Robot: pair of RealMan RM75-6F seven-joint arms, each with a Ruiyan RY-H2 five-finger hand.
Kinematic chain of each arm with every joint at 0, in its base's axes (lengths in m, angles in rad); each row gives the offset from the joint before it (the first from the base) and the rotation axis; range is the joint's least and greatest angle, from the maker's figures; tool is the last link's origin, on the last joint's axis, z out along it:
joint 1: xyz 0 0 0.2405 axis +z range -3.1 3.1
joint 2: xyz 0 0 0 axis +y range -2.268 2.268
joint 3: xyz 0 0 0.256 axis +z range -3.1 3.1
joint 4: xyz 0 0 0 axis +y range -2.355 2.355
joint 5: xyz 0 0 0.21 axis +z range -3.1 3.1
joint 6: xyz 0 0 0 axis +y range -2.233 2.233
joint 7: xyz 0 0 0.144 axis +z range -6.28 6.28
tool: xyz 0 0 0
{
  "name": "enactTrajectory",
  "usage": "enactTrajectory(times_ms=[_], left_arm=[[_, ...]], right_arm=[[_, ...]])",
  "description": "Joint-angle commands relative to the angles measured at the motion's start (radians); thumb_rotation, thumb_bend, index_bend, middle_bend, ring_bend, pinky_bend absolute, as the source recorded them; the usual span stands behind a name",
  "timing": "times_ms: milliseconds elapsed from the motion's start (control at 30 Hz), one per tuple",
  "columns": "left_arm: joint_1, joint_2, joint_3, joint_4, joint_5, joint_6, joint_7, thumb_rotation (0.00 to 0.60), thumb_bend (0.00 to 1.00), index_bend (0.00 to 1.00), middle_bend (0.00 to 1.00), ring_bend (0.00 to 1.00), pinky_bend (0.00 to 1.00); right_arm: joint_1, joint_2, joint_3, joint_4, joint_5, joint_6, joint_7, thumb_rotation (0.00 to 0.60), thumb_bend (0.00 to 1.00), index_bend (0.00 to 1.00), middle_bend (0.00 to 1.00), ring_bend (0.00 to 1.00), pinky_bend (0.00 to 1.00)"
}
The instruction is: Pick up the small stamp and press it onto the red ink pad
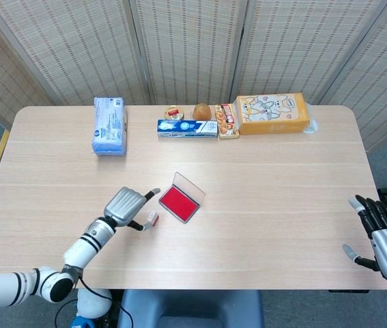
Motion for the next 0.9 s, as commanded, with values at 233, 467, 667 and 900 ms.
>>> enactTrajectory(times_ms=[233,467,667,900], left_arm=[[0.440,0.264,0.128,-0.094,0.295,0.516,-0.397,0.535,0.25,0.00,0.85,0.72,0.84],[0.617,0.215,0.180,0.062,0.306,0.565,-0.597,0.600,0.25,0.00,0.12,0.16,0.45],[0.684,0.177,0.158,0.114,0.313,0.612,-0.512,0.600,0.25,0.00,0.00,0.00,0.27],[0.753,0.144,0.156,0.177,0.490,0.766,-0.515,0.600,0.25,0.00,0.00,0.00,0.21]], right_arm=[[0.003,0.001,0.007,-0.005,0.022,-0.015,0.000,0.600,0.25,0.00,0.02,0.00,0.00],[0.016,-0.014,0.008,-0.008,0.033,-0.043,-0.039,0.600,0.25,0.00,0.02,0.00,0.00],[0.039,-0.026,0.016,-0.008,0.061,-0.092,-0.071,0.600,0.25,0.00,0.02,0.00,0.00],[0.055,-0.033,0.037,-0.023,0.131,-0.139,-0.103,0.600,0.25,0.00,0.00,0.00,0.00]])
